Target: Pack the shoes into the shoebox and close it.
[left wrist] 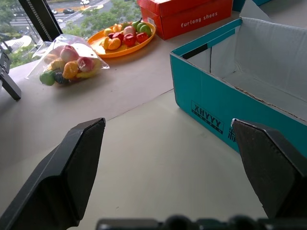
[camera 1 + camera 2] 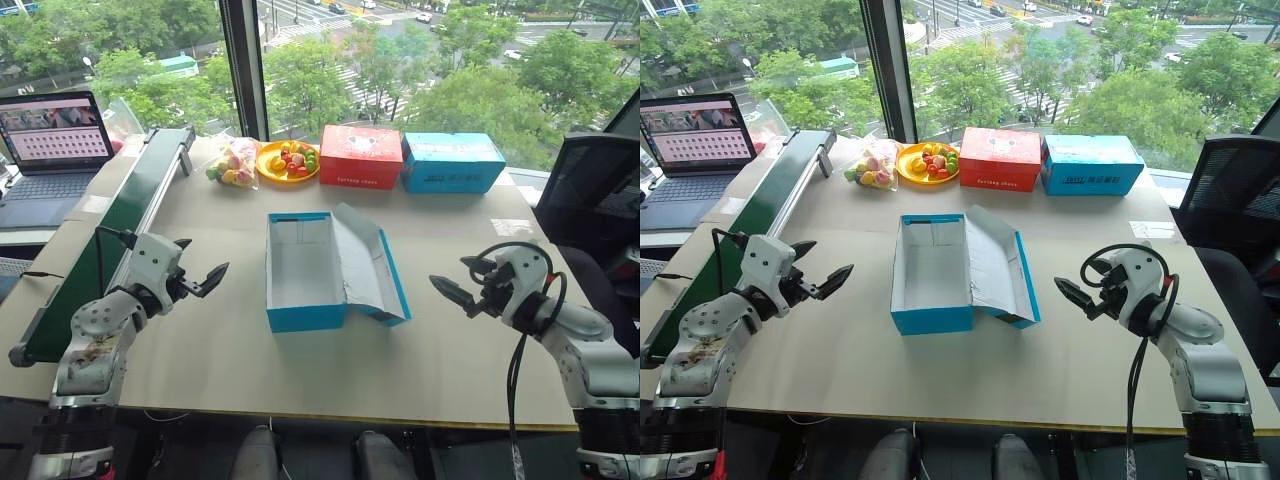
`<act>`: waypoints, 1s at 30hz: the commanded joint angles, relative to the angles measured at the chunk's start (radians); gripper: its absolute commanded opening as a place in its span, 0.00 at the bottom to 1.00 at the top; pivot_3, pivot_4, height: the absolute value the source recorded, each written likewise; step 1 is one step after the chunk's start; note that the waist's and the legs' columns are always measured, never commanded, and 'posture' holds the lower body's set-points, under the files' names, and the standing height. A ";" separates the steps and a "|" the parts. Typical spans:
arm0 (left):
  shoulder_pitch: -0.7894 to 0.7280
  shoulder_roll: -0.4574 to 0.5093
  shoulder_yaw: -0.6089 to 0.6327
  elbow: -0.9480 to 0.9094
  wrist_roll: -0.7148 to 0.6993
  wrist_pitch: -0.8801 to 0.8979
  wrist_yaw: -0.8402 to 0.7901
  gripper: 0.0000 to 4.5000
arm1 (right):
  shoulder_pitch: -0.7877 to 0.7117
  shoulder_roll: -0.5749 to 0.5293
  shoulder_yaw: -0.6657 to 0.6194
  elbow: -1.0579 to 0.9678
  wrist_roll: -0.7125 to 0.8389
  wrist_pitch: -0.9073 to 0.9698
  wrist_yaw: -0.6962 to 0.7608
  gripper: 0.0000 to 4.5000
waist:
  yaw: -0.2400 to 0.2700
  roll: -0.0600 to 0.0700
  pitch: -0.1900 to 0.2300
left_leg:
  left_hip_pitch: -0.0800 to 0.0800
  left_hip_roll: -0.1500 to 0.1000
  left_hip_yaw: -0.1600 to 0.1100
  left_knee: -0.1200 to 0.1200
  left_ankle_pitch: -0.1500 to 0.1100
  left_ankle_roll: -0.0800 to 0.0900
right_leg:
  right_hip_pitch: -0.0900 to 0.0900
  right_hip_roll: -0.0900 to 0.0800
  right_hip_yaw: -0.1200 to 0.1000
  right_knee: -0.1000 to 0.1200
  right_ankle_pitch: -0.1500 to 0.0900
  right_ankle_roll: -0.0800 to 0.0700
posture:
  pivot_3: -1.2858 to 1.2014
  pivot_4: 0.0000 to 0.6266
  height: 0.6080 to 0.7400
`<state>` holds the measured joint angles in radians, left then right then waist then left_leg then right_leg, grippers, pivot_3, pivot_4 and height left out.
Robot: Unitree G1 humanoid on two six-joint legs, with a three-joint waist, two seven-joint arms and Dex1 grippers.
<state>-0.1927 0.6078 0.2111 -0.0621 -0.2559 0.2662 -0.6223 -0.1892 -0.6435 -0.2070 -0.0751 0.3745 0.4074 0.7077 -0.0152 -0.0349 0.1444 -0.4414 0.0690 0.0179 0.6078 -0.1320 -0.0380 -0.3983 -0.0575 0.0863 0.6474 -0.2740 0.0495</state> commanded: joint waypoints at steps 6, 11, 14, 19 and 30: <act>-0.112 -0.042 0.055 0.052 0.052 -0.041 0.169 1.00 | -0.135 0.037 0.019 -0.004 -0.047 -0.031 -0.086 0.99 | -0.003 0.000 0.000 | 0.000 0.000 0.000 0.001 0.000 0.000 | 0.000 0.000 0.000 0.000 0.000 0.002 | 0.52 0.24 1.00; -0.190 -0.030 0.139 0.119 0.097 0.003 0.347 1.00 | -0.294 0.125 0.107 -0.002 -0.073 -0.016 -0.124 0.99 | -0.013 -0.001 0.001 | 0.000 0.000 0.000 0.001 0.000 0.000 | -0.001 0.001 0.002 0.000 0.000 0.005 | 0.52 0.24 1.00; -0.200 -0.019 0.189 0.120 0.082 0.049 0.381 1.00 | -0.340 0.173 0.205 -0.018 -0.103 -0.041 -0.089 0.99 | -0.015 -0.001 0.001 | 0.000 0.000 0.000 -0.001 0.000 0.000 | -0.003 0.002 0.003 0.001 0.003 0.001 | 0.52 0.24 1.00; -0.162 0.026 0.290 0.125 0.062 0.094 0.400 1.00 | -0.421 0.248 0.258 0.004 0.006 0.066 0.013 0.99 | -0.014 -0.001 0.002 | -0.005 0.000 0.000 -0.001 0.000 0.000 | -0.006 0.002 0.002 0.001 0.003 0.000 | 0.52 0.24 1.00; -0.076 0.077 0.411 0.176 -0.012 0.105 0.345 1.00 | -0.536 0.336 0.350 0.136 -0.039 0.006 0.086 0.99 | 0.000 -0.002 0.002 | -0.005 0.000 0.000 0.000 0.000 0.000 | -0.006 0.001 0.000 0.001 0.004 -0.001 | 0.52 0.24 1.00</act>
<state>-0.2618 0.6588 0.6001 0.1109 -0.2453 0.3734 -0.2623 -0.6853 -0.3183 0.1395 0.0655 0.3513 0.4531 0.7827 -0.0151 -0.0371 0.1465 -0.4459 0.0694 0.0185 0.6073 -0.1318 -0.0381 -0.4046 -0.0569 0.0867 0.6485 -0.2703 0.0484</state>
